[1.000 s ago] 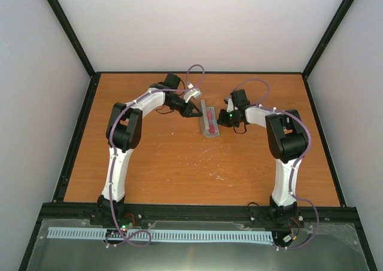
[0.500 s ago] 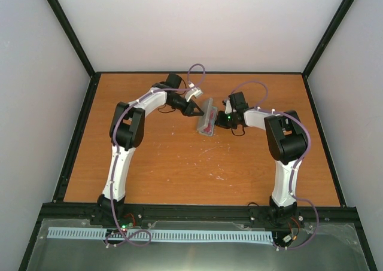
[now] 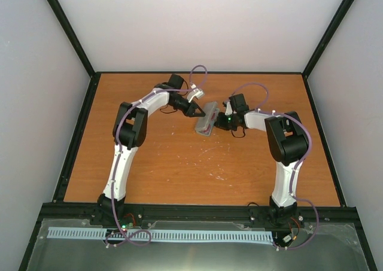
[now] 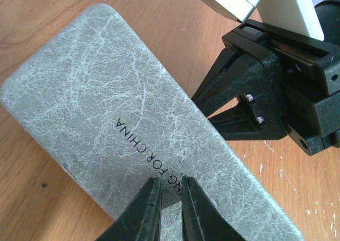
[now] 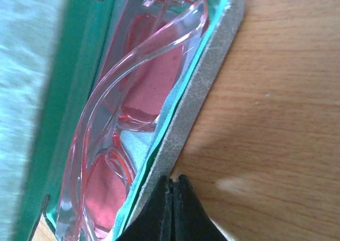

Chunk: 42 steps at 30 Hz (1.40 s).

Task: Organize the sunglasses
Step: Close the sunglasses case at the center of the board, then reset both arms

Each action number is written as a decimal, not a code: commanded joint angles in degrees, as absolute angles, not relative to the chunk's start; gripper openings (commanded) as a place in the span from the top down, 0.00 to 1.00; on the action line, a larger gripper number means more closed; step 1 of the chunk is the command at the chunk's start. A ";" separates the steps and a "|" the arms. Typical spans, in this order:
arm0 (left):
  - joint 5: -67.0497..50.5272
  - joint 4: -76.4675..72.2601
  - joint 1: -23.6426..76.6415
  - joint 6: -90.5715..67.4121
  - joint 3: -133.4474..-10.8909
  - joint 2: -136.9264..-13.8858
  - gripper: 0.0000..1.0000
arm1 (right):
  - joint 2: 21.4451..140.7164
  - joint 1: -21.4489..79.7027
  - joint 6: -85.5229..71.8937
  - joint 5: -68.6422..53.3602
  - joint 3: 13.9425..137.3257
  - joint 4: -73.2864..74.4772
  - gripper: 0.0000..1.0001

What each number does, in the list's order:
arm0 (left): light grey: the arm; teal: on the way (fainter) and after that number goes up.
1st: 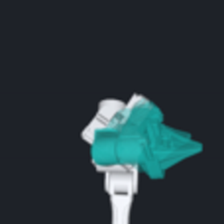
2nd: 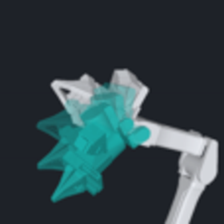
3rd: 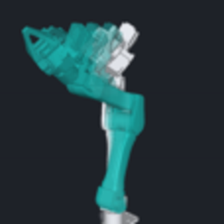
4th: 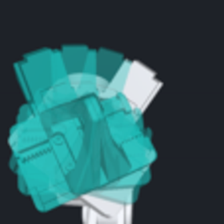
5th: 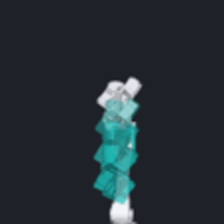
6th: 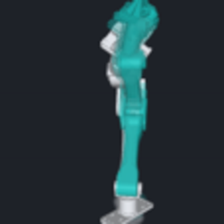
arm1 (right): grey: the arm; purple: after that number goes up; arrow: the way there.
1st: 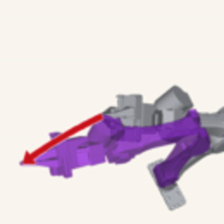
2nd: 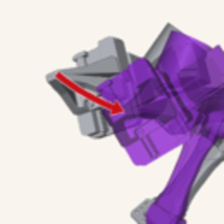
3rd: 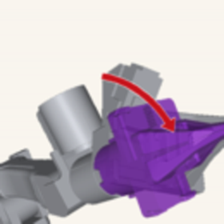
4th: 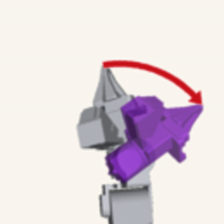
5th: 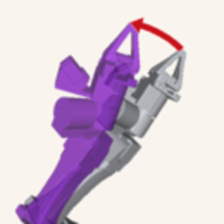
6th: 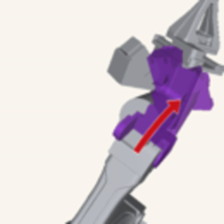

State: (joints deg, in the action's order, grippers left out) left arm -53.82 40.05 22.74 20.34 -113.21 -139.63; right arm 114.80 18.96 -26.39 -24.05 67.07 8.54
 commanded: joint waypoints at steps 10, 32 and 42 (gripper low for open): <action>-51.92 43.62 27.31 22.01 -114.20 -142.22 0.88 | 112.33 20.79 -26.13 -25.45 64.46 9.59 0.97; -26.01 32.05 1.60 14.91 -76.87 -97.35 0.01 | 83.79 7.12 -15.17 -6.23 64.02 29.25 0.00; -26.52 26.90 0.44 15.09 -61.51 -86.46 0.01 | 82.21 6.68 -19.99 -3.20 62.61 30.02 0.00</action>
State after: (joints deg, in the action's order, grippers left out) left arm -25.98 30.63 0.75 14.68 -60.99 -91.88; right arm 83.70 7.16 -17.72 -5.96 62.28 27.99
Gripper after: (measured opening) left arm 0.994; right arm 0.998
